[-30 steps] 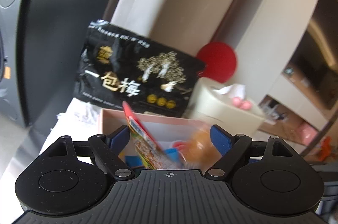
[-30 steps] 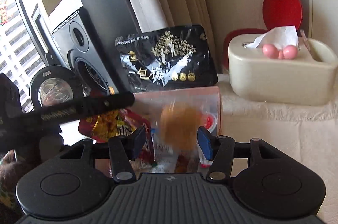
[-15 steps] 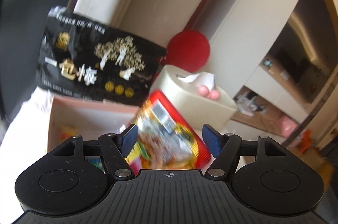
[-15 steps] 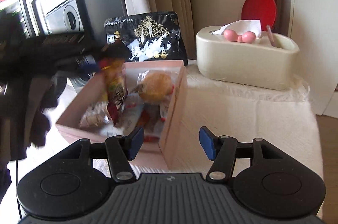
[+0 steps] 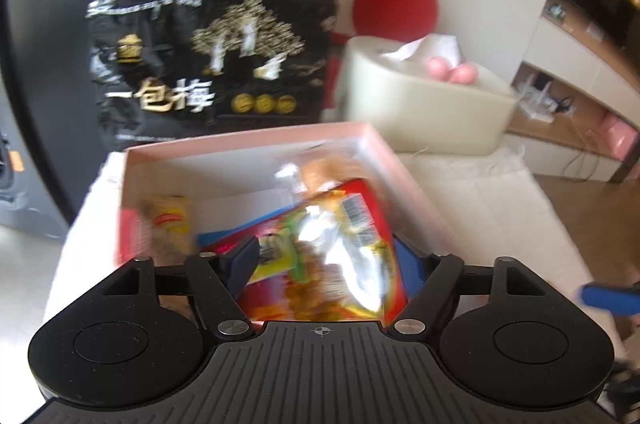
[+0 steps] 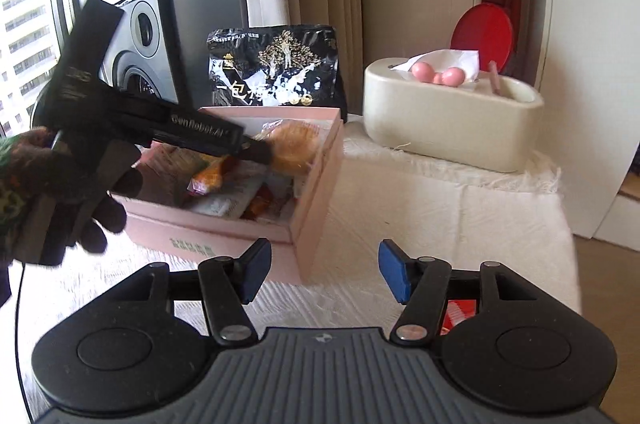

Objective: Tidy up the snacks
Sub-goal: 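Open both tools to drop the red packet and bun into the pink box, then reach both tools toward the red sausage-stick packets on the table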

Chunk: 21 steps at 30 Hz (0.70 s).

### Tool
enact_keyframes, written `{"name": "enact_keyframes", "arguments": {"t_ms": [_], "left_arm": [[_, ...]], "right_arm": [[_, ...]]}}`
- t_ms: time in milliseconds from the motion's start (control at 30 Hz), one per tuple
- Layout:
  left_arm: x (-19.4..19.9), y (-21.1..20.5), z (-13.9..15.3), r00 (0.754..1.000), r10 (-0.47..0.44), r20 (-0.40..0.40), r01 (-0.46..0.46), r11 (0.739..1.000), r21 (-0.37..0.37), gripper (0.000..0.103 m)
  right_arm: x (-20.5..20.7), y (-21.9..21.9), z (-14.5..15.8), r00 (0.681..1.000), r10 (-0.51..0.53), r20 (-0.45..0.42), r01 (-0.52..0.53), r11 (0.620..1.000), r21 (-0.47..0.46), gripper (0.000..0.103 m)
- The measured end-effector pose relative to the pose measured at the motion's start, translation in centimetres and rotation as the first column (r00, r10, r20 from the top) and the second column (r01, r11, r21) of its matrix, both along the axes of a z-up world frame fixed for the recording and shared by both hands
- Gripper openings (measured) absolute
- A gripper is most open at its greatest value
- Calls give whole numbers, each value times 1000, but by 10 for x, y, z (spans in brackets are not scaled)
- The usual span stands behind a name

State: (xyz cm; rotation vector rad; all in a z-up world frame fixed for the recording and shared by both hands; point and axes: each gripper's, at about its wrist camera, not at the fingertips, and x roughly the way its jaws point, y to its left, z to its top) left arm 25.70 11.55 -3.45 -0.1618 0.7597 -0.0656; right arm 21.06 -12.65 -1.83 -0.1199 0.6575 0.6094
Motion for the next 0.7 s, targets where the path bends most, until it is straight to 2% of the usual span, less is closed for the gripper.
{"name": "enact_keyframes", "arguments": {"t_ms": [133,267,400,533,700], "left_arm": [[-14,8,12,998,7,59,-1,996,-92,77],[-34,3,27,992,36,120,-23,994,-106,77],[-53,5,35,985,82,154,-50,979,-198,77],[-73,-10,37,987,57,147,-26,979,-204,77],[-124,-50,18,991,-27,131,48,987,-156,77]], "right_arm": [[-11,-25,-7,999,-27,35,29,998,-48,70],[-21,-53,-19,999,-49,7,49,996,-78,70],[-33,-72,-30,997,-74,-14,72,993,-93,70],[-40,-85,-34,995,-97,-1,97,992,-78,70],[-41,-83,-43,998,-31,-47,28,998,-55,68]]}}
